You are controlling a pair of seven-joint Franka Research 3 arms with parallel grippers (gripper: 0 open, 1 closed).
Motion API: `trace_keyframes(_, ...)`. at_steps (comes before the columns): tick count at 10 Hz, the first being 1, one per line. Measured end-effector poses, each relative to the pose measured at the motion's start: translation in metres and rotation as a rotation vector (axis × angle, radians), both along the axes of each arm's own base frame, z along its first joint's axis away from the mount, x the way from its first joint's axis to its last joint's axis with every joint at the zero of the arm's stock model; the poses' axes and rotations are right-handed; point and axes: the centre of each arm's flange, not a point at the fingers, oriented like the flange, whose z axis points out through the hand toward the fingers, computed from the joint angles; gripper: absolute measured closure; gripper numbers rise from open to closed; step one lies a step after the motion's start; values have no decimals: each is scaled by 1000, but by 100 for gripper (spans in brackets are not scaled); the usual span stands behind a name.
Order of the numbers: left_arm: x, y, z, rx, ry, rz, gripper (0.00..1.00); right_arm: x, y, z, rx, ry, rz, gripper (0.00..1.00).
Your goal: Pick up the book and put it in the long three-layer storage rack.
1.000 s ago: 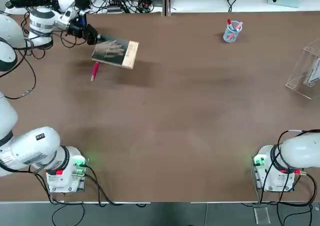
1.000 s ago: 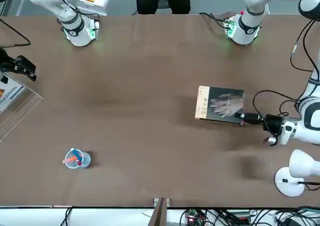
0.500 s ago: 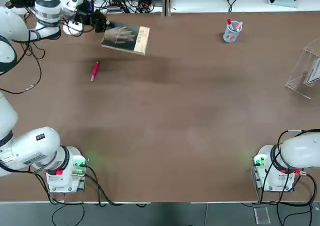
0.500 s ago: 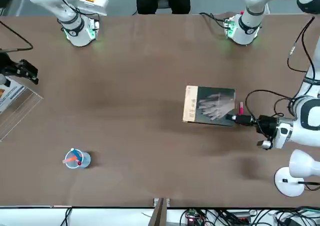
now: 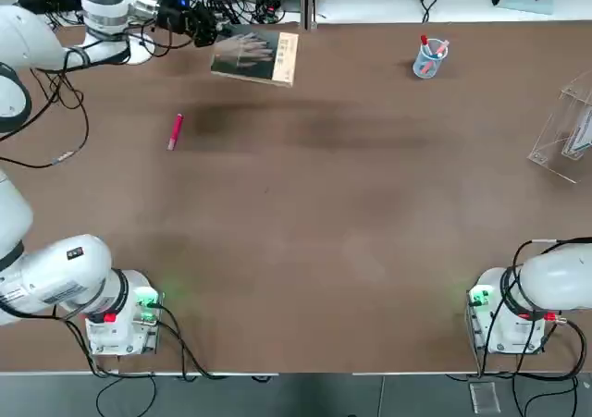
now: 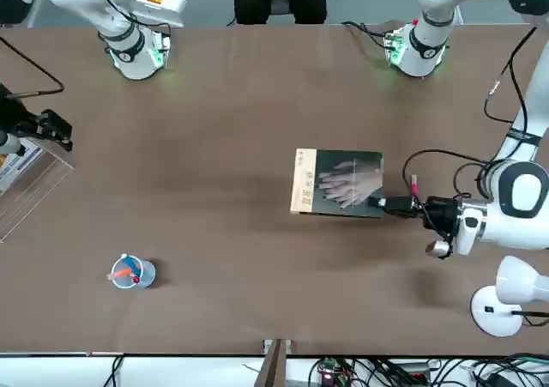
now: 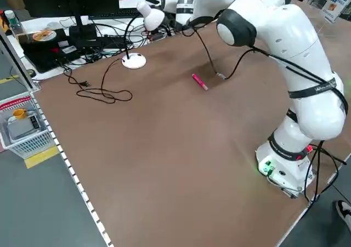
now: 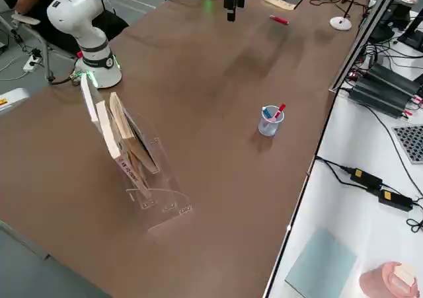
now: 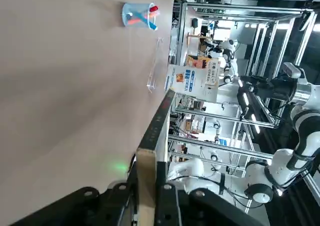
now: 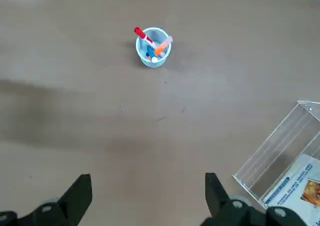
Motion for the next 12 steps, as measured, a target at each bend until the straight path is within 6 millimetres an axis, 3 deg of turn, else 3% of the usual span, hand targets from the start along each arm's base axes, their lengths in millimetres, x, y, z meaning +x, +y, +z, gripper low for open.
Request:
trace_keyframes(4,-7,-54,6,-47,14,5,100,20,5,-22,47,-18,-5,0)
trace_keyframes(9,-20,-123,7,-109,61,50,100,58,12,-74,69,-42,-13,0)
trace_keyframes(12,-33,-170,5,-97,65,71,100,64,13,-84,171,-28,-49,0)
